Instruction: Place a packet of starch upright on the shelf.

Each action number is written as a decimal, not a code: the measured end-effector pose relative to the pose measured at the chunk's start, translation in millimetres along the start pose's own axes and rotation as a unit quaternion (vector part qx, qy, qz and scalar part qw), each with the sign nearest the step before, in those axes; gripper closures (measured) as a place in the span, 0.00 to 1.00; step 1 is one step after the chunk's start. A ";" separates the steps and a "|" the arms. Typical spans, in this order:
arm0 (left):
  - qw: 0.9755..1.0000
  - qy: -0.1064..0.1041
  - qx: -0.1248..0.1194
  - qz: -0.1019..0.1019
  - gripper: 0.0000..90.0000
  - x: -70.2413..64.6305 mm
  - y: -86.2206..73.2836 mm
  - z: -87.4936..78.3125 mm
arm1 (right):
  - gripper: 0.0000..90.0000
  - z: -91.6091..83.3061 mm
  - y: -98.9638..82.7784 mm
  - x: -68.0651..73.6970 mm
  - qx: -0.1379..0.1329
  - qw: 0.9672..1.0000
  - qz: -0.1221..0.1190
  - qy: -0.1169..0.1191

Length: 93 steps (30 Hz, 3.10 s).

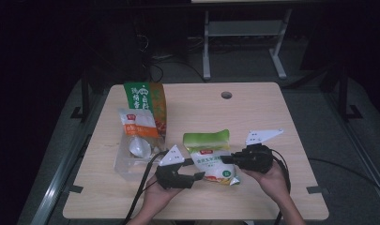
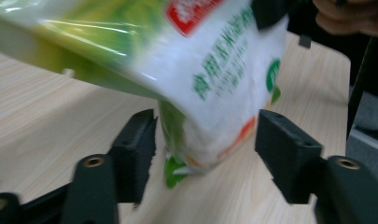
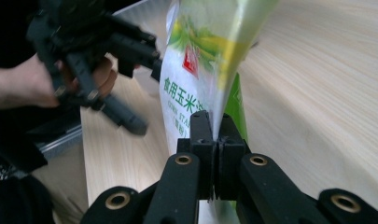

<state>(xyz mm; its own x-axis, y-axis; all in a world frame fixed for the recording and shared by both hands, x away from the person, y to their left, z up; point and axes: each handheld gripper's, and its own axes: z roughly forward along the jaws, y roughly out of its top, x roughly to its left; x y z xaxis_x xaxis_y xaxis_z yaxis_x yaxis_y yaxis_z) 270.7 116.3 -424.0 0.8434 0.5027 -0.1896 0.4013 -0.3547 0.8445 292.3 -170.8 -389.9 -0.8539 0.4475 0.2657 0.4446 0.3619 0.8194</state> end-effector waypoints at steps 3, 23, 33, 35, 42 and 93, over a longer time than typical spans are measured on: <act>1.000 -0.012 -0.004 -0.010 0.57 3.6 4.4 3.8 | 0.98 -2.3 -3.1 0.5 0.007 1.000 -0.010 -0.005; 0.999 0.047 0.003 0.018 1.00 0.1 14.6 -1.9 | 0.94 11.5 1.5 6.4 0.036 0.998 -0.032 -0.042; 0.998 0.049 0.005 0.036 0.99 -3.4 13.0 -3.8 | 0.87 27.2 8.2 11.2 0.057 0.996 -0.038 -0.050; 0.999 0.041 0.001 0.029 0.96 -1.4 11.9 -5.7 | 0.90 27.1 8.5 9.3 0.055 0.997 -0.035 -0.046; 0.998 0.044 0.001 0.048 0.80 -7.6 7.7 -13.1 | 0.99 21.7 6.3 5.2 0.040 0.998 -0.015 -0.038; 0.994 -0.017 0.013 0.104 0.55 -34.1 -33.7 -46.2 | 1.00 35.7 111.6 15.2 0.038 0.999 -0.002 -0.003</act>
<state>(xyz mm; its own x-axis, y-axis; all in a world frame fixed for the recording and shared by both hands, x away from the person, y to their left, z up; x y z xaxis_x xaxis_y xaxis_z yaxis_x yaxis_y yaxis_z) 211.9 147.6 -422.9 0.9204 0.3897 -0.0301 0.2263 -0.4685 0.8540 338.7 -94.4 -312.5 -0.8543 0.4511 0.2584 0.4603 0.4253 0.7793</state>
